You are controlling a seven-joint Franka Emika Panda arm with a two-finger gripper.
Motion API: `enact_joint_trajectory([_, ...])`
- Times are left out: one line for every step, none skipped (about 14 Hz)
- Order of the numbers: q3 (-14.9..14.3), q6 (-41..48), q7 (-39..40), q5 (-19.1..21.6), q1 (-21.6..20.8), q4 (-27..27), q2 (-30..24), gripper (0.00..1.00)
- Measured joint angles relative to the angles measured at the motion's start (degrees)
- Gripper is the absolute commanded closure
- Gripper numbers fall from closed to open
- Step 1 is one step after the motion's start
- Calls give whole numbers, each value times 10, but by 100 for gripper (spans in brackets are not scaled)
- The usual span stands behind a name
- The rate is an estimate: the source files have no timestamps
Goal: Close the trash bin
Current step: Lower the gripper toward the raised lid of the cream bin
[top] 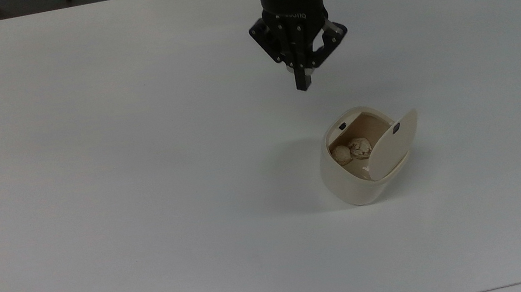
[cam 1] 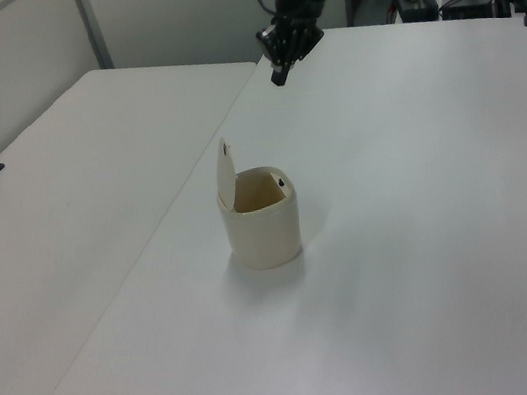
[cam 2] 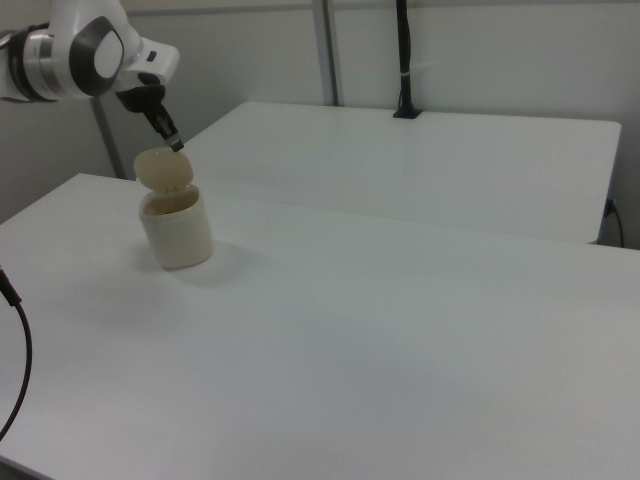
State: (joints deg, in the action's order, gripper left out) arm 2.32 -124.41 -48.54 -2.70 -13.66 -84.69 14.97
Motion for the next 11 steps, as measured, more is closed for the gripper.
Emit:
enact_joint_trajectory([0, -17, -9, 0, -3, 5, 10, 100])
enact_joint_trajectory([0, -46, -27, 0, -7, 14, 26, 100])
enact_joint_trajectory([0, -60, -40, 0, -10, 21, 37, 100])
enact_joint_trajectory([0, -72, -51, 0, -11, 30, 47, 100])
enact_joint_trajectory([0, -82, -58, 0, -12, 40, 57, 100])
enact_joint_trajectory([0, -92, -63, 0, -15, 47, 65, 100])
enact_joint_trajectory([0, -103, -69, 0, -21, 52, 71, 100])
enact_joint_trajectory([1, -113, -73, 0, -28, 55, 76, 100])
enact_joint_trajectory([1, -121, -81, 0, -39, 59, 82, 100])
enact_joint_trajectory([1, -123, -88, 0, -47, 60, 85, 100])
enact_joint_trajectory([1, -128, -100, 0, -57, 60, 89, 100])
